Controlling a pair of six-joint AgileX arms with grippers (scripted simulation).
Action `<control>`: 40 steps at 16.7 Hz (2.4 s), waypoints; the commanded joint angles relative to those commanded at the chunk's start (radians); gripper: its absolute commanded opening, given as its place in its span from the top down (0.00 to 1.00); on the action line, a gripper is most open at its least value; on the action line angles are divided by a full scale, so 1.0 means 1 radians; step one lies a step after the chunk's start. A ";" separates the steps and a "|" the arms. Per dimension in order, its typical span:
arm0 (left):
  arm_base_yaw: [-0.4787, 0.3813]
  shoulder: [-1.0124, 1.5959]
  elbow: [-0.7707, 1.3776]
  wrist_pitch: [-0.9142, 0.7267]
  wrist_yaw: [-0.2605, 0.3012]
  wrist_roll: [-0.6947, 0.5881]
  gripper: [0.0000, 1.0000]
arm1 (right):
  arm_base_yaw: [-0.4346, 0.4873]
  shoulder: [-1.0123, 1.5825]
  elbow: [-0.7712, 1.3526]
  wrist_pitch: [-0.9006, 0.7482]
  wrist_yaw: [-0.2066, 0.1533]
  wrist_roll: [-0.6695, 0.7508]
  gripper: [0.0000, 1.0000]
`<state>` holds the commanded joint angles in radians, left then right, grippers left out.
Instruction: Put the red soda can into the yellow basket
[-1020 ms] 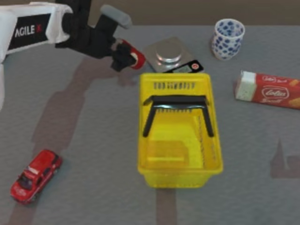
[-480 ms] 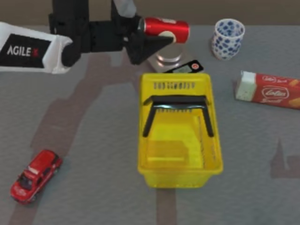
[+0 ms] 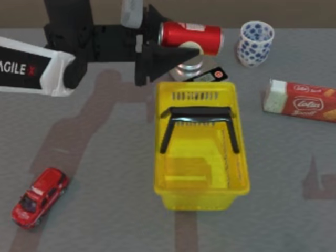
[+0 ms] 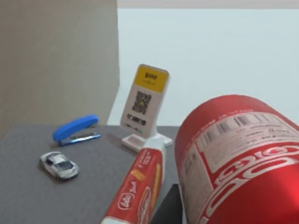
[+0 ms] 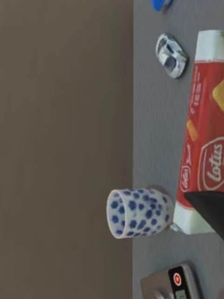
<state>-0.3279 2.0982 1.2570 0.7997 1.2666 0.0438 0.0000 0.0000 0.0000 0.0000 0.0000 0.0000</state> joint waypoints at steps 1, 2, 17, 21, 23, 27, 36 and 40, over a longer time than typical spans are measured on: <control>0.000 0.000 0.000 0.000 0.000 0.000 1.00 | 0.000 0.000 0.000 0.000 0.000 0.000 0.00; 0.000 0.000 0.000 0.000 0.000 0.000 1.00 | 0.000 0.000 0.000 0.000 0.000 0.000 0.00; 0.026 0.268 -0.048 0.321 0.002 -0.006 1.00 | 0.000 0.000 0.000 0.000 0.000 0.000 0.00; 0.026 0.268 -0.048 0.321 0.002 -0.006 0.77 | 0.000 0.000 0.000 0.000 0.000 0.000 0.00; 0.026 0.268 -0.048 0.321 0.002 -0.006 0.62 | 0.000 0.000 0.000 0.000 0.000 0.000 0.00; 0.026 0.268 -0.048 0.321 0.002 -0.006 0.32 | 0.000 0.000 0.000 0.000 0.000 0.000 0.00; 0.026 0.268 -0.048 0.321 0.002 -0.006 0.00 | 0.000 0.000 0.000 0.000 0.000 0.000 0.00; 0.023 0.265 -0.047 0.319 -0.001 -0.005 0.00 | 0.000 0.000 0.000 0.000 0.000 0.000 0.00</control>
<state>-0.3053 2.3633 1.2104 1.1189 1.2659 0.0392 0.0000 0.0000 0.0000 0.0000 0.0000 0.0000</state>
